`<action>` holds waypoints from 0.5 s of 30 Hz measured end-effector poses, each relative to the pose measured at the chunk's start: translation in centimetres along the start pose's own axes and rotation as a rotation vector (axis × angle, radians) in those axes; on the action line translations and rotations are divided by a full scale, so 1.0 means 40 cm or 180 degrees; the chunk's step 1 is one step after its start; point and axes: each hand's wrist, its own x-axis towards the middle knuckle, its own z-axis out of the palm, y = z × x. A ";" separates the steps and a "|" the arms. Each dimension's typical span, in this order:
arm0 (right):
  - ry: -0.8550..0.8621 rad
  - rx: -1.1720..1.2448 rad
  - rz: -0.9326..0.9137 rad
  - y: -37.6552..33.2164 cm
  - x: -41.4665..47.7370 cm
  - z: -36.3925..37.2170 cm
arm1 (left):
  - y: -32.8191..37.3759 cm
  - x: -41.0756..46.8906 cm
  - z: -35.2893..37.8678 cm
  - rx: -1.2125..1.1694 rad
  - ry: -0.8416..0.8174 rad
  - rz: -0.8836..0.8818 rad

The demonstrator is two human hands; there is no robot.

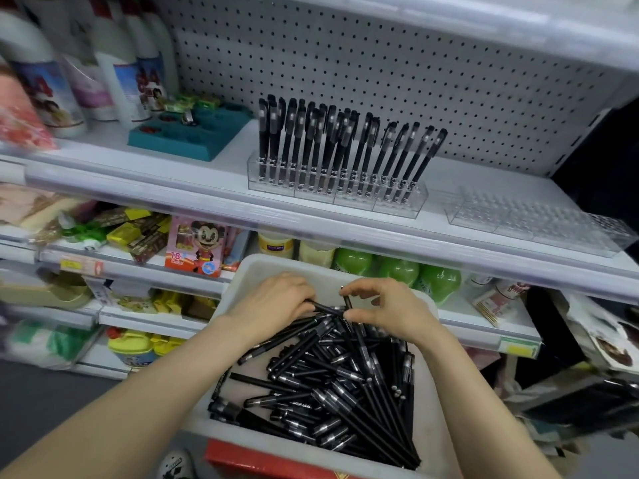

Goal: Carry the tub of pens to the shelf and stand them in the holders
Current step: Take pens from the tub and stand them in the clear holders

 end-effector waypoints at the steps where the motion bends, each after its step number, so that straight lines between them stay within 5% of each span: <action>1: 0.0021 -0.0051 -0.0005 -0.005 0.001 0.002 | -0.001 -0.001 -0.004 -0.0003 0.0024 0.0003; 15: 0.0217 -0.0131 -0.0359 -0.041 0.061 0.061 | -0.005 0.037 -0.074 0.0178 0.0366 0.0281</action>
